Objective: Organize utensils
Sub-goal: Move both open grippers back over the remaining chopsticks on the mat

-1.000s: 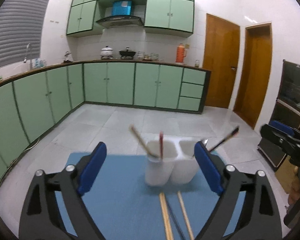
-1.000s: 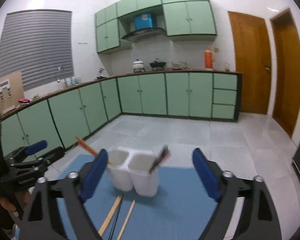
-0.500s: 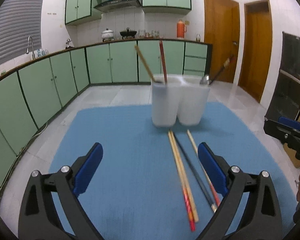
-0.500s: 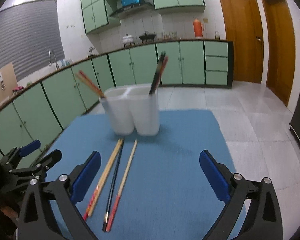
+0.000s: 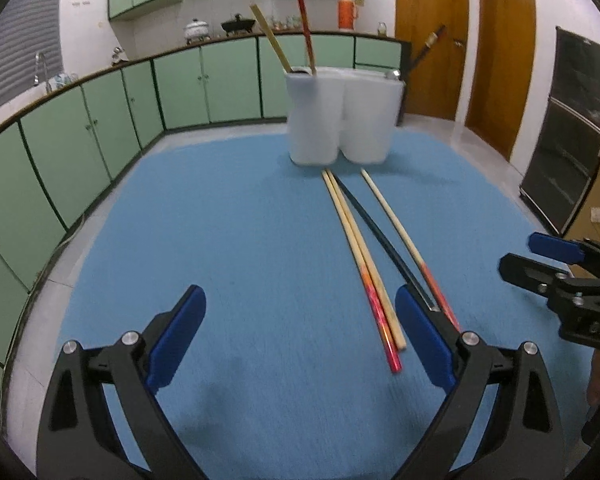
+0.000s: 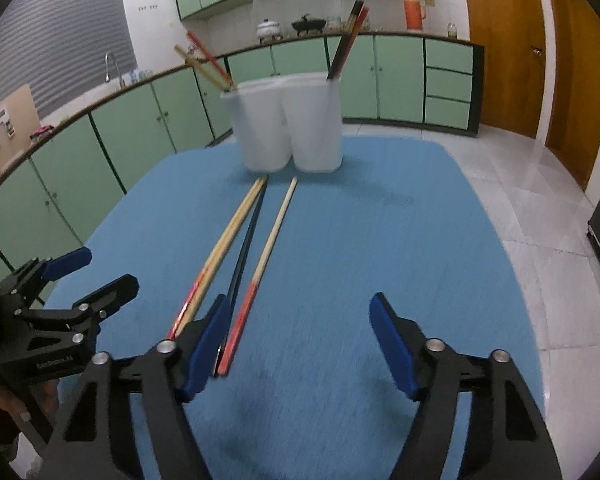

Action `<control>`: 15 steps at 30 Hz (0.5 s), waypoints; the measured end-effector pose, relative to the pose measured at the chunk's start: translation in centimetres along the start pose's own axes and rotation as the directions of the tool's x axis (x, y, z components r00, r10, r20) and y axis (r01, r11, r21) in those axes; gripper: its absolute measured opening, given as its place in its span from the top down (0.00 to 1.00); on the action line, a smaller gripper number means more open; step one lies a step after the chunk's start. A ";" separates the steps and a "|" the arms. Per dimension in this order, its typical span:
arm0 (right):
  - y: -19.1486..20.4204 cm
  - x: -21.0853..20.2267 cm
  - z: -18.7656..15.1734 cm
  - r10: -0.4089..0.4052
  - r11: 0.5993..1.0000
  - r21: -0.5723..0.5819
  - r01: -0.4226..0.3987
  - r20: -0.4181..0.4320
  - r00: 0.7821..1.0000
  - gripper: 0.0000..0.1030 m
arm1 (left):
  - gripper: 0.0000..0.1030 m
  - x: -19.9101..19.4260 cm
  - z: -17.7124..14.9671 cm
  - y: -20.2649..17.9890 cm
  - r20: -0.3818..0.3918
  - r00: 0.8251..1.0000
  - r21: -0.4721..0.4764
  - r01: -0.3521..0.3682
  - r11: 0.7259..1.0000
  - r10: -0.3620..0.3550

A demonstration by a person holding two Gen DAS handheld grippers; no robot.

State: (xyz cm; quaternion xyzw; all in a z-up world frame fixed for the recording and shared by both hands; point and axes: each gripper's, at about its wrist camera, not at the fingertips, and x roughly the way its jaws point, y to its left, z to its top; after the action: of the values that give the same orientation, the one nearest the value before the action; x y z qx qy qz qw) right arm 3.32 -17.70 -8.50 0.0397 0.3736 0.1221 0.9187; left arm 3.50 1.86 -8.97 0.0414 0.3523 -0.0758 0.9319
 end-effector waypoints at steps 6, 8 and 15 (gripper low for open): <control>0.3 0.8 -0.7 0.010 1.000 -0.002 -0.010 -0.037 0.999 0.54 | 0.10 1.0 -1.2 -0.5 -0.083 0.995 0.021 0.052 0.998 -0.050; 0.3 0.7 -0.7 0.006 1.000 -0.001 -0.006 -0.039 0.999 0.55 | 0.10 1.5 -1.5 -0.8 -0.107 0.993 0.027 0.051 0.998 -0.048; 0.3 0.9 -0.7 0.011 1.000 -0.001 -0.011 -0.043 0.999 0.56 | 0.21 2.5 -2.0 -0.7 -0.174 0.982 0.011 0.074 0.997 -0.071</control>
State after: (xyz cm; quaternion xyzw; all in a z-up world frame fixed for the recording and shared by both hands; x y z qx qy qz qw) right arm 3.36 -17.18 -9.55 0.0385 0.3929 0.1282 0.9098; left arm 3.95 1.16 -12.15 0.0430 0.4326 -0.1089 0.8939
